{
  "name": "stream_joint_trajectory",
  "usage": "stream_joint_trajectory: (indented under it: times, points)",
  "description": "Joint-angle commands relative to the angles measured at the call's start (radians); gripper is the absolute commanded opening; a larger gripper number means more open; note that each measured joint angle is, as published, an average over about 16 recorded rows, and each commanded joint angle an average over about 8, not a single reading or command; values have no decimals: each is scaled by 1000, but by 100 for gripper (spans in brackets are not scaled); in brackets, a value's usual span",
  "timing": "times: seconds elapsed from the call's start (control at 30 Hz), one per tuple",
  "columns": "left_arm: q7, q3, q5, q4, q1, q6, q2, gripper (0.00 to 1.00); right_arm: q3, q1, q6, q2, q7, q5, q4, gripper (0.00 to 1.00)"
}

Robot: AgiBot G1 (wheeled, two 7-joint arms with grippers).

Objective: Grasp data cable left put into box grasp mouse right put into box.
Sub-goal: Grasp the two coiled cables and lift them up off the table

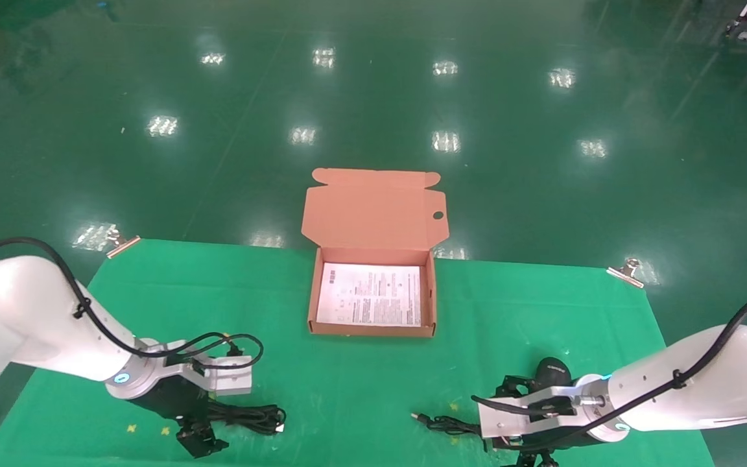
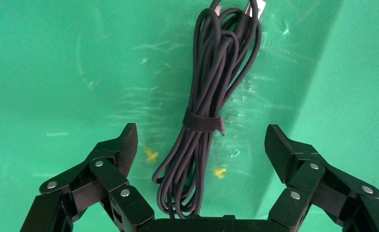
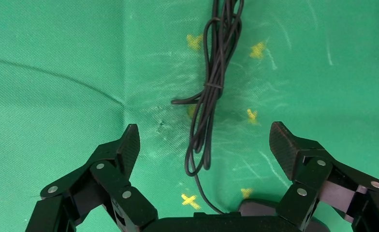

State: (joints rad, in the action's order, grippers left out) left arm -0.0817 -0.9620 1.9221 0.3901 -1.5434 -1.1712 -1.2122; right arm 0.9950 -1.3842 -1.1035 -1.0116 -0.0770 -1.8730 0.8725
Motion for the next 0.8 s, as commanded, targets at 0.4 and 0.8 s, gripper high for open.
stream_joint_trajectory:
  times: [0.4, 0.8]
  points:
    - [-3, 1, -1, 12, 2, -2, 5, 0, -1, 0, -5, 1, -6, -2, 9, 0]
    - [-4, 1, -2, 17, 4, -4, 7, 0, -2, -1, -7, 2, -9, -4, 13, 0]
